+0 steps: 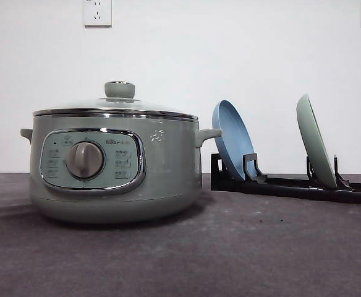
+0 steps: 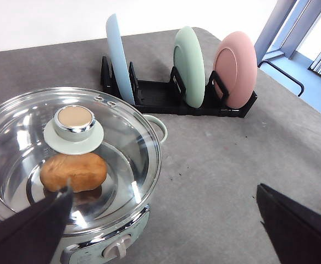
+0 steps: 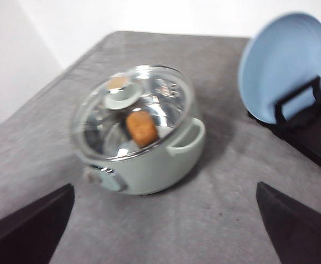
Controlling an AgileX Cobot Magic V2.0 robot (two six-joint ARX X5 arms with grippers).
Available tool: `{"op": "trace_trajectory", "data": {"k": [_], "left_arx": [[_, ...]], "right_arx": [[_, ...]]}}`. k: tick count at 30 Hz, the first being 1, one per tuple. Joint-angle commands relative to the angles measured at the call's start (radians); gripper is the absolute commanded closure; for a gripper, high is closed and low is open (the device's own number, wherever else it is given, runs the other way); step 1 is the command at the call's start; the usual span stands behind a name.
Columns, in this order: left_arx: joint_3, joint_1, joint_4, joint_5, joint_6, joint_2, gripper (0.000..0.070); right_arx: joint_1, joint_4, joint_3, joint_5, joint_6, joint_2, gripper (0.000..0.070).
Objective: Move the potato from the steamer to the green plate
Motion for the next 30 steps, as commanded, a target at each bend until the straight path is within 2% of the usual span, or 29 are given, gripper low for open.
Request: {"op": "trace_trajectory", "data": {"k": [1, 7, 17, 23, 30], "left_arx": [[0.023, -0.004, 0.014, 0.008, 0.001, 0.006, 0.0000], [0.023, -0.003, 0.014, 0.007, 0.014, 0.009, 0.0000], [0.023, -0.004, 0.009, 0.007, 0.014, 0.023, 0.0000], [0.023, -0.004, 0.010, 0.007, 0.014, 0.023, 0.0000], [0.023, -0.004, 0.010, 0.007, 0.014, 0.023, 0.0000]], "right_arx": [[0.002, 0.021, 0.026, 0.014, 0.065, 0.058, 0.0000], [-0.013, 0.034, 0.123, 0.065, 0.081, 0.280, 0.0000], [-0.082, 0.021, 0.411, 0.105, 0.087, 0.659, 0.0000], [-0.125, 0.024, 0.538, 0.107, 0.095, 0.828, 0.0000], [-0.157, 0.056, 0.580, 0.144, 0.097, 0.943, 0.0000]]}}
